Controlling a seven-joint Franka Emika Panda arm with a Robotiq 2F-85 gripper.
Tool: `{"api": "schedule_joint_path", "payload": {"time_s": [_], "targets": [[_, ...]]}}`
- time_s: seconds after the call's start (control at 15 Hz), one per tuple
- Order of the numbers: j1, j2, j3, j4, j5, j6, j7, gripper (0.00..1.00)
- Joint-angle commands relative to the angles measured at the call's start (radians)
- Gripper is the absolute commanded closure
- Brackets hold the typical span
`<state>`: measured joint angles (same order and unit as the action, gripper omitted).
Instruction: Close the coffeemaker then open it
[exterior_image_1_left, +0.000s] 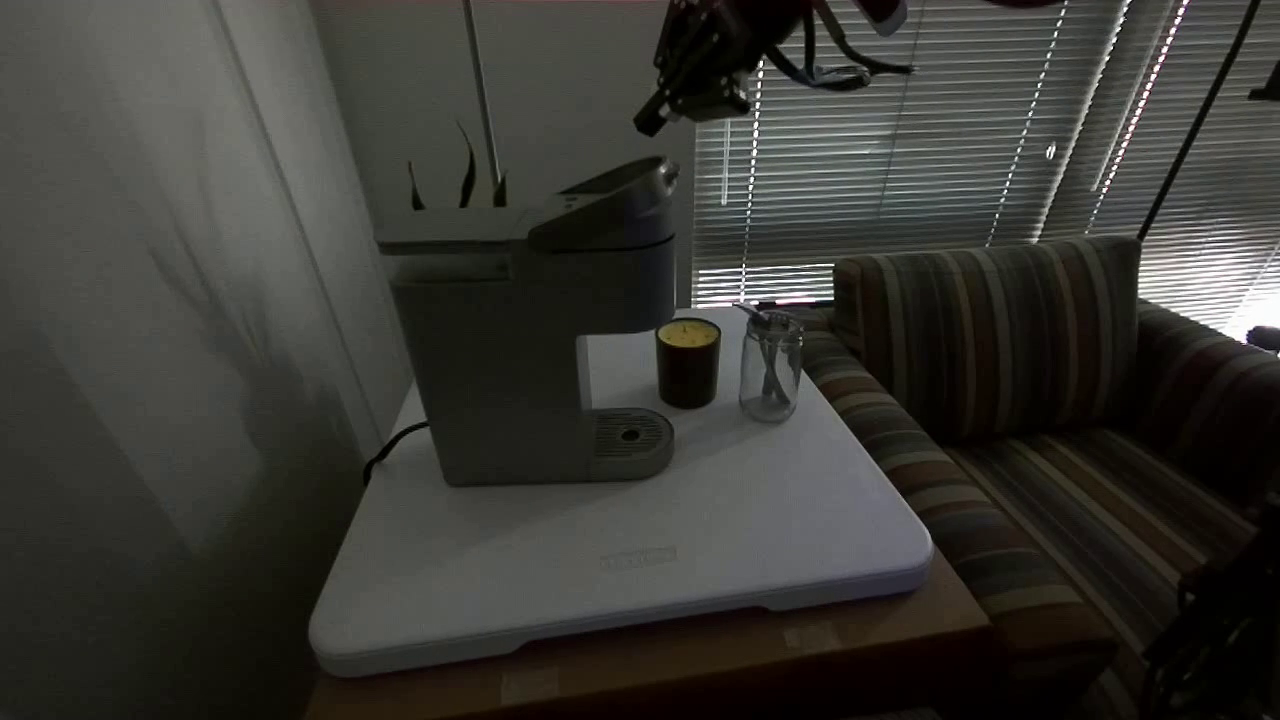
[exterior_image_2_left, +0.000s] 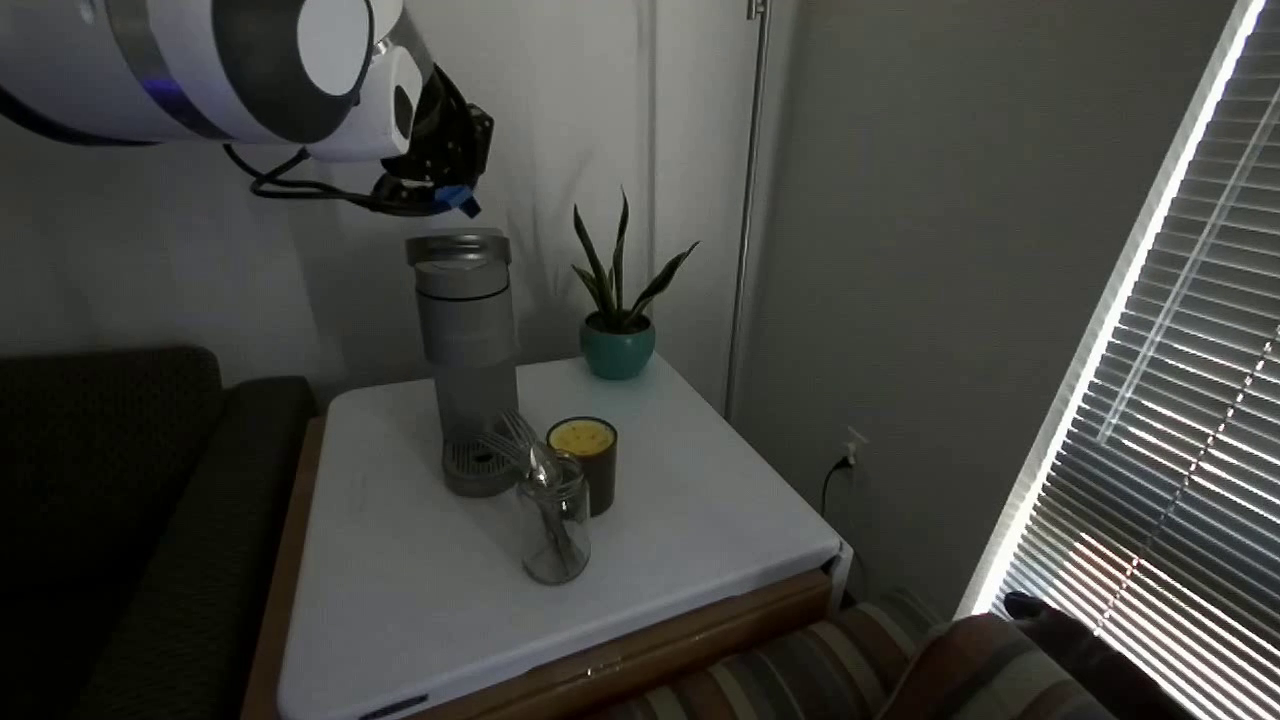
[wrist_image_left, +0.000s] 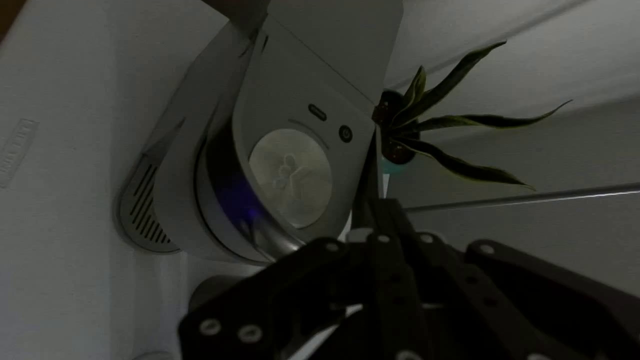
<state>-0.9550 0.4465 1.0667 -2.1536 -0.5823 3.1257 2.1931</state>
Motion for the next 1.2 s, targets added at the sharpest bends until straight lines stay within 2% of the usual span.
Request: {"api": "schedule_joint_path", "payload": {"time_s": [0.0,0.73,1.13], "targets": [[-0.048,-0.037,0.025,-0.045,0.008,-0.017,0.007,1.00],[-0.077,-0.029,0.038,-0.105,0.013,-0.005,0.044,1.00],[-0.072,-0.037,0.034,-0.119,0.009,-0.055,0.050,1.00]]}}
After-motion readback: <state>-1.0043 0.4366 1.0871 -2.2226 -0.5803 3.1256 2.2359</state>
